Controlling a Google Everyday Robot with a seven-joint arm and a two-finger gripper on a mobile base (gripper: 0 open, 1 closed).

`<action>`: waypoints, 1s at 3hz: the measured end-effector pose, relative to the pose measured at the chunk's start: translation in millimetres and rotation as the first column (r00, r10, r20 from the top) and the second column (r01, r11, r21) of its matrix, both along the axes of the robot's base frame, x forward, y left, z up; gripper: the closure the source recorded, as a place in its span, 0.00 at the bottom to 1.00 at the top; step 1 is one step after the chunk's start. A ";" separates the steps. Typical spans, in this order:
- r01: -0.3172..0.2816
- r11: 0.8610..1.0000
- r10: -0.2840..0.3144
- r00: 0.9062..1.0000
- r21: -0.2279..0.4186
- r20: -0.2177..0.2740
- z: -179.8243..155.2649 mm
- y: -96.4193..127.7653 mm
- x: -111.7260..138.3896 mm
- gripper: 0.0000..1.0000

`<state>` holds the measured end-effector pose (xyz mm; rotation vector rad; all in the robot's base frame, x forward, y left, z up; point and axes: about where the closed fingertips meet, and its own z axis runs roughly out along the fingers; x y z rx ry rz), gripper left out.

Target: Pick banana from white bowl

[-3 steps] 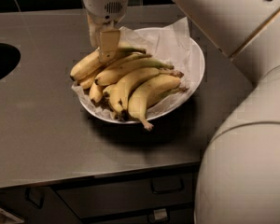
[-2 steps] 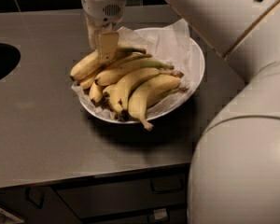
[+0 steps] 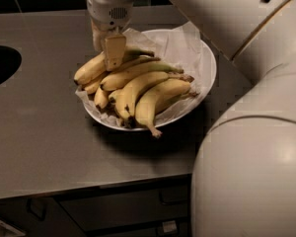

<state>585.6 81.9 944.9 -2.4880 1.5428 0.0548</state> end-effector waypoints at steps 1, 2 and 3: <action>0.000 1.000 0.000 1.000 0.000 0.000 0.0 0.0 0.0 0.85; 0.000 1.000 0.000 1.000 0.000 0.000 0.0 0.0 0.0 1.00; -0.008 0.998 0.003 0.997 0.057 0.082 17.3 -3.8 -11.3 1.00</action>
Offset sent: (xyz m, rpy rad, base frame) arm 0.0000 0.0000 0.0000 0.0000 0.0000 0.0000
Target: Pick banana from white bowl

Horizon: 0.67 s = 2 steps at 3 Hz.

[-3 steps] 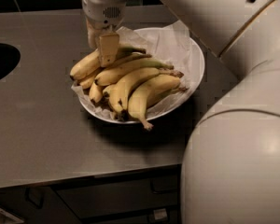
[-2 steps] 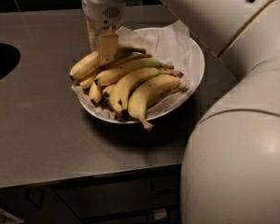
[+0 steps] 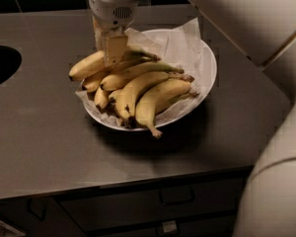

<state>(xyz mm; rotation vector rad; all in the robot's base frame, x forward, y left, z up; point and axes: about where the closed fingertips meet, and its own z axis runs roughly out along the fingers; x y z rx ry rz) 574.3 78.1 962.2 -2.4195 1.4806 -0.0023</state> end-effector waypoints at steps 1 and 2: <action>-0.021 0.995 0.007 0.988 0.093 0.156 37.2 -26.8 -43.7 1.00; -0.018 0.983 -0.035 0.958 0.181 0.285 64.7 -60.1 -80.9 1.00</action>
Offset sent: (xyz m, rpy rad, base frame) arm -0.1165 -0.1032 0.1048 0.3322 -0.4931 -0.0566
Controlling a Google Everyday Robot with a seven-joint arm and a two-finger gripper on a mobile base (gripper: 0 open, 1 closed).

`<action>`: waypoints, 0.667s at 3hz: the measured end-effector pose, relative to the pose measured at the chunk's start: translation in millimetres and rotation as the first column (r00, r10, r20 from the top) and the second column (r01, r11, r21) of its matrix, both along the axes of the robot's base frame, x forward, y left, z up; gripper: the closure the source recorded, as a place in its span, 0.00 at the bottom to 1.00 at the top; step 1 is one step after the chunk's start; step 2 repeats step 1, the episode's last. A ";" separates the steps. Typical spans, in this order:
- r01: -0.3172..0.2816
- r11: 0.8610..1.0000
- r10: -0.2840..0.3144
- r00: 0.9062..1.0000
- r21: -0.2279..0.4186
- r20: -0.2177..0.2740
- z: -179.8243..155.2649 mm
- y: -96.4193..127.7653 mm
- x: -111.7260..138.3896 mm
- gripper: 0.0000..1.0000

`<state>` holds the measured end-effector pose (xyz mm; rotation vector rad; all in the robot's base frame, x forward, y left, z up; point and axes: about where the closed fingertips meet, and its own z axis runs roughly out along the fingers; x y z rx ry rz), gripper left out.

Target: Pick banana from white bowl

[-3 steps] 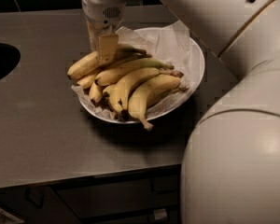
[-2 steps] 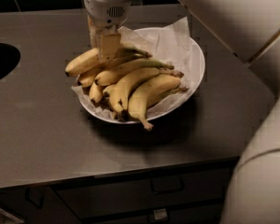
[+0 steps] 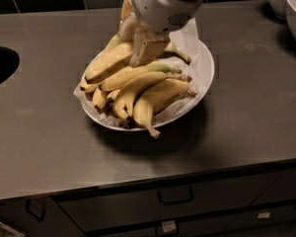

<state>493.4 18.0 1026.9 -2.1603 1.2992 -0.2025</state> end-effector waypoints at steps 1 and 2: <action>0.014 0.999 -0.017 0.998 0.050 0.065 15.3 -0.3 2.0 1.00; 0.014 0.999 -0.017 0.998 0.050 0.065 15.3 -0.3 2.0 1.00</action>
Offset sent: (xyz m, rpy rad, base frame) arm 0.0000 0.0000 0.0000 0.0000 0.0000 0.0000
